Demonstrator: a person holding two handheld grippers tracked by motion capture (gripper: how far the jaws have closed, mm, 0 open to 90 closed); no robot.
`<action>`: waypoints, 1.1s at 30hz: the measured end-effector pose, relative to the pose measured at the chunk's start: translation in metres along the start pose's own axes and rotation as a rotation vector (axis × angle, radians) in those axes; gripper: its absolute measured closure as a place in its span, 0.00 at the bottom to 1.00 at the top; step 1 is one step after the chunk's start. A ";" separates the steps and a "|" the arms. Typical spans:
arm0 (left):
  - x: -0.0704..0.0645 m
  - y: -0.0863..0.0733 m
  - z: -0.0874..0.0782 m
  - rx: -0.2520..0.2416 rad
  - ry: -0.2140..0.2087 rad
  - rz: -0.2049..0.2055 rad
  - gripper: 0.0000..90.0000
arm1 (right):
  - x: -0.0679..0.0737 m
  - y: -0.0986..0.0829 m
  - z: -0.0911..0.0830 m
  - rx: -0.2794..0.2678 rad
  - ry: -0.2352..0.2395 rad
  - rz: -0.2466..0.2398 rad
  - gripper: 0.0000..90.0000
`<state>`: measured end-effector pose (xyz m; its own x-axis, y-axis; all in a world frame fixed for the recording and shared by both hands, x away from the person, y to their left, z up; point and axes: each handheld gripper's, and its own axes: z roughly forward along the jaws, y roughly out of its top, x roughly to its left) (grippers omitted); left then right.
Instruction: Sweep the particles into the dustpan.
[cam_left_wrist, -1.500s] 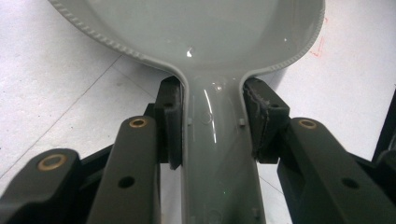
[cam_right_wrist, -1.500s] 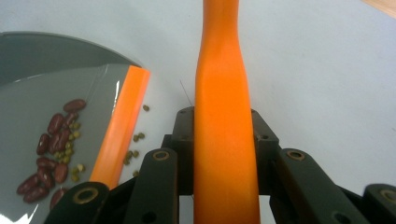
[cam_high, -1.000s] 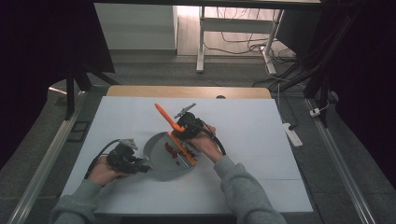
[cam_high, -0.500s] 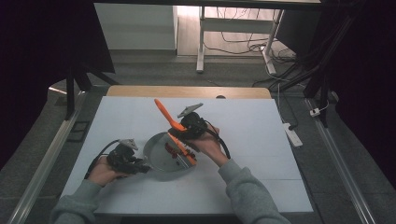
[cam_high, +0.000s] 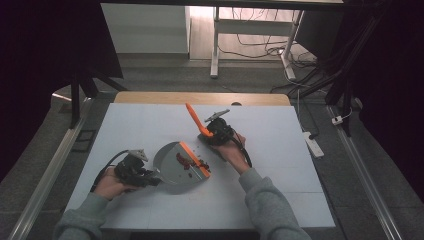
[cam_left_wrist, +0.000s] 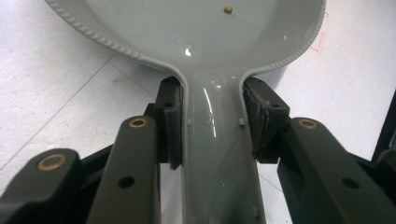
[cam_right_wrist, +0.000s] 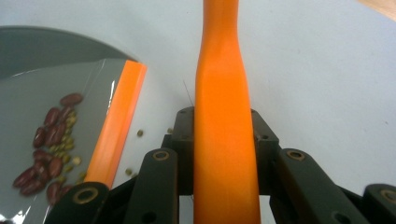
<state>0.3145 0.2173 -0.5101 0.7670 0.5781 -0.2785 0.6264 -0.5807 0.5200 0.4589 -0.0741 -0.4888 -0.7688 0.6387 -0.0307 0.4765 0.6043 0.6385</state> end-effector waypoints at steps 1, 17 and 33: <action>0.000 0.000 0.000 0.000 0.000 0.000 0.68 | 0.000 0.002 0.003 0.004 -0.001 0.001 0.78; -0.001 0.000 0.000 0.001 -0.001 0.008 0.68 | 0.041 0.013 0.010 0.059 0.103 -0.058 0.78; -0.002 0.000 0.001 0.005 0.000 0.009 0.68 | 0.050 0.014 -0.026 -0.069 0.148 -0.053 0.78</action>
<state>0.3134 0.2153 -0.5104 0.7725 0.5731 -0.2737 0.6203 -0.5887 0.5183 0.4163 -0.0461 -0.4618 -0.8490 0.5266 0.0448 0.4074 0.5981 0.6902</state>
